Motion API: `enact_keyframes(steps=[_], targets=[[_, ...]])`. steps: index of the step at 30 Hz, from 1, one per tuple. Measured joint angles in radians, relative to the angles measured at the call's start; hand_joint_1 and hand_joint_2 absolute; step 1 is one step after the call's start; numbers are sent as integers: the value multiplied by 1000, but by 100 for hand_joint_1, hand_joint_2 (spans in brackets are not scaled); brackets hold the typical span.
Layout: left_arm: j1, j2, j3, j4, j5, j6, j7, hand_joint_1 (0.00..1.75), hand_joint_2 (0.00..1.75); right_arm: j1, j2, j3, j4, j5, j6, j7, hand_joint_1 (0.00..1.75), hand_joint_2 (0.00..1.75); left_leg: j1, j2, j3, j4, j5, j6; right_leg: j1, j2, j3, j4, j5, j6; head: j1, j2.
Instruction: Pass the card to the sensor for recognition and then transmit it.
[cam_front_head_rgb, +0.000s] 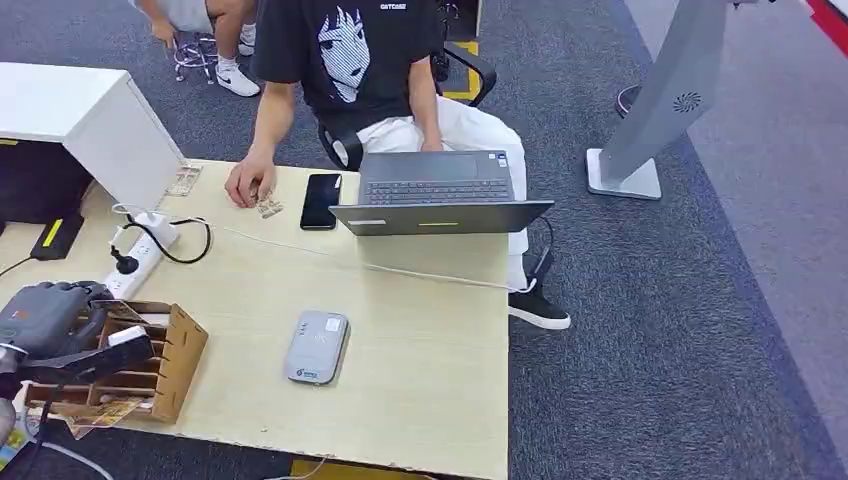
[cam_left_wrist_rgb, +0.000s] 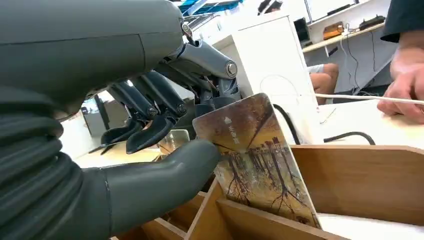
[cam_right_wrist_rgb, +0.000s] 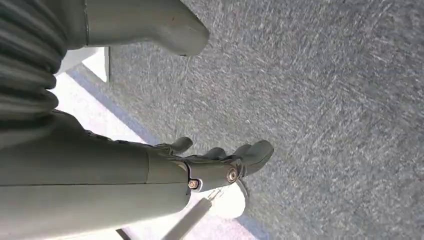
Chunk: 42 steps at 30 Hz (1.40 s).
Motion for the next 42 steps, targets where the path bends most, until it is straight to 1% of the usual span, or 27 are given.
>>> enact_keyframes(steps=[4, 7, 10, 12, 16, 19, 24, 29, 36, 40, 42], targets=[[3, 1, 10, 0, -8, 15, 4, 175, 175, 0, 0, 0, 0, 7, -7, -11, 0, 175, 0, 0, 0, 0, 0, 0, 0, 0, 0, 0, 0, 0, 0, 0], [-6, -8, 24, 0, -53, 82, 13, 175, 175, -2, 1, 0, 0, 21, -15, -20, 0, 175, 0, 0, 0, 0, 0, 0, 0, 0, 0, 0, 0, 0, 0, 0], [-27, -31, 41, 0, -103, 186, 20, 175, 175, -4, 1, -1, 1, 27, -19, -29, 0, 175, 0, 0, 0, 0, 0, 0, 0, 0, 0, 0, 0, 0, 0, 0], [-43, -52, 57, 0, -127, 263, 18, 175, 175, -15, 1, -15, 12, 61, -34, -52, 0, 175, 0, 0, 0, 0, 0, 0, 0, 0, 0, 0, 0, 0, 0, 0], [-85, -97, 82, -1, -151, 407, 3, 175, 175, -60, 1, -85, 67, 139, -73, -109, 0, 175, 0, 0, 1, 0, 0, 0, 0, 0, 1, 0, 1, 1, 0, 0], [-107, -123, 100, -22, -155, 476, -10, 175, 175, -77, 1, -132, 101, 179, -92, -134, 0, 175, 0, -1, 1, 0, 0, 0, 0, -1, 1, 0, 1, 1, 0, 0], [-138, -156, 113, -70, -159, 503, -18, 175, 175, -91, 1, -193, 142, 213, -110, -155, 0, 175, 0, -2, 1, 0, 0, 0, 0, -1, 1, 0, 0, 1, 0, 0], [-158, -177, 117, -105, -161, 514, -24, 175, 175, -101, 1, -235, 167, 233, -115, -165, 0, 175, 0, -2, 1, 0, 0, 0, 0, -2, 1, 0, 0, 1, 0, 0], [-172, -189, 120, -121, -156, 530, -33, 175, 175, -109, 1, -272, 187, 256, -120, -179, 0, 175, 0, -3, 1, 0, 0, 0, 0, -2, 2, 0, 0, 1, 0, 0], [-197, -187, 123, -124, -164, 534, -33, 175, 175, -118, 0, -302, 198, 284, -124, -197, 0, 175, 0, -3, 1, 0, 0, 0, 0, -3, 2, 0, 0, 1, 0, 0], [-220, -179, 123, -123, -174, 528, -33, 175, 175, -126, -2, -319, 206, 295, -127, -204, 0, 175, 0, -3, 1, 0, 0, 0, 0, -3, 2, 0, 0, 1, 0, 0]])
